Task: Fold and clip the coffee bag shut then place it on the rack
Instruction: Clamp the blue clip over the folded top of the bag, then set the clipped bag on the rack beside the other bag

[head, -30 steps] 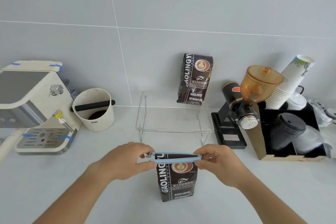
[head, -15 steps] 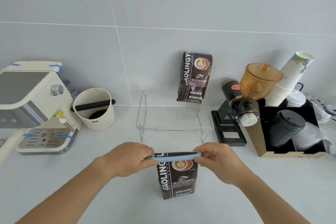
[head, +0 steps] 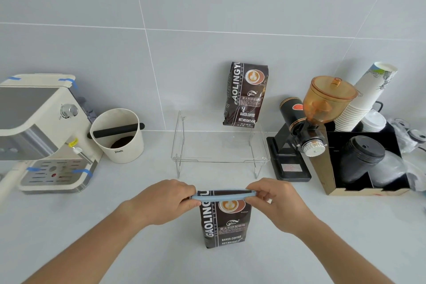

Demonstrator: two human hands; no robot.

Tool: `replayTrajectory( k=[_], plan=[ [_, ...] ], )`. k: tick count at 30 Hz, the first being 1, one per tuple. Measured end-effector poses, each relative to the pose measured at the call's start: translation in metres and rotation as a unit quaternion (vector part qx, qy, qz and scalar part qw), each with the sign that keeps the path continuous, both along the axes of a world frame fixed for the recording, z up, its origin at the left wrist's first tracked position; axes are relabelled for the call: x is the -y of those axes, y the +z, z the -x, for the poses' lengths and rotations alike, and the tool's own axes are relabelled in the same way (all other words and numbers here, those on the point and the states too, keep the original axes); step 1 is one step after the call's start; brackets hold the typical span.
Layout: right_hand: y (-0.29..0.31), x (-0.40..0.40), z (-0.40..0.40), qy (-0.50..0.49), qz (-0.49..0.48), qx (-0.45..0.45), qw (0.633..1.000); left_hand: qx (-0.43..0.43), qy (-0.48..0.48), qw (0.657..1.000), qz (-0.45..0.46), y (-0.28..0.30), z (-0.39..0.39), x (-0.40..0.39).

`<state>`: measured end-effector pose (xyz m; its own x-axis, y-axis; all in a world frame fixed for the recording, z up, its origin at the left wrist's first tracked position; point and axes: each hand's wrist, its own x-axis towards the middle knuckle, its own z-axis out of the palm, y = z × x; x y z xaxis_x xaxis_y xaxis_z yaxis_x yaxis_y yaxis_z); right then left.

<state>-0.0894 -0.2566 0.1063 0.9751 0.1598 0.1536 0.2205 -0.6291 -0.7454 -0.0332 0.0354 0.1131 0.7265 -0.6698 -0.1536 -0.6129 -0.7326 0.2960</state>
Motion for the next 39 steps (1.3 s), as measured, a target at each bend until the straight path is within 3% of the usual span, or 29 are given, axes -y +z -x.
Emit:
replayTrajectory(
  k=[4, 8, 10, 13, 15, 17, 21, 28, 39],
  plan=[
    [-0.003, -0.001, 0.001, -0.016, -0.052, -0.042, 0.998, -0.01, 0.033, 0.997, 0.064, -0.005, 0.003, -0.003],
    [-0.015, -0.004, 0.005, -0.053, -0.104, -0.108, 0.987, -0.098, 0.11, 0.97, 0.192, -0.015, 0.011, -0.001],
    [-0.025, -0.004, 0.007, -0.049, -0.106, -0.151, 0.982, -0.162, 0.166, 0.932, 0.28, -0.025, 0.019, 0.003],
    [-0.042, -0.01, 0.014, -0.045, -0.123, -0.183, 0.974, -0.263, 0.241, 0.844, 0.4, -0.043, 0.03, 0.013],
    [-0.053, -0.013, 0.019, -0.065, -0.147, -0.186, 0.969, -0.307, 0.274, 0.795, 0.445, -0.054, 0.037, 0.02],
    [-0.062, -0.016, 0.023, -0.082, -0.171, -0.19, 0.963, -0.322, 0.297, 0.77, 0.463, -0.065, 0.044, 0.026],
    [-0.074, -0.021, 0.026, -0.113, -0.223, -0.207, 0.946, -0.337, 0.316, 0.765, 0.448, -0.086, 0.058, 0.031],
    [-0.084, -0.027, 0.027, -0.149, -0.251, -0.206, 0.934, -0.268, 0.352, 0.781, 0.441, -0.092, 0.072, 0.047],
    [-0.059, -0.032, 0.023, -0.144, -0.236, -0.181, 0.944, -0.217, 0.342, 0.79, 0.46, -0.076, 0.067, 0.052]
  ],
)
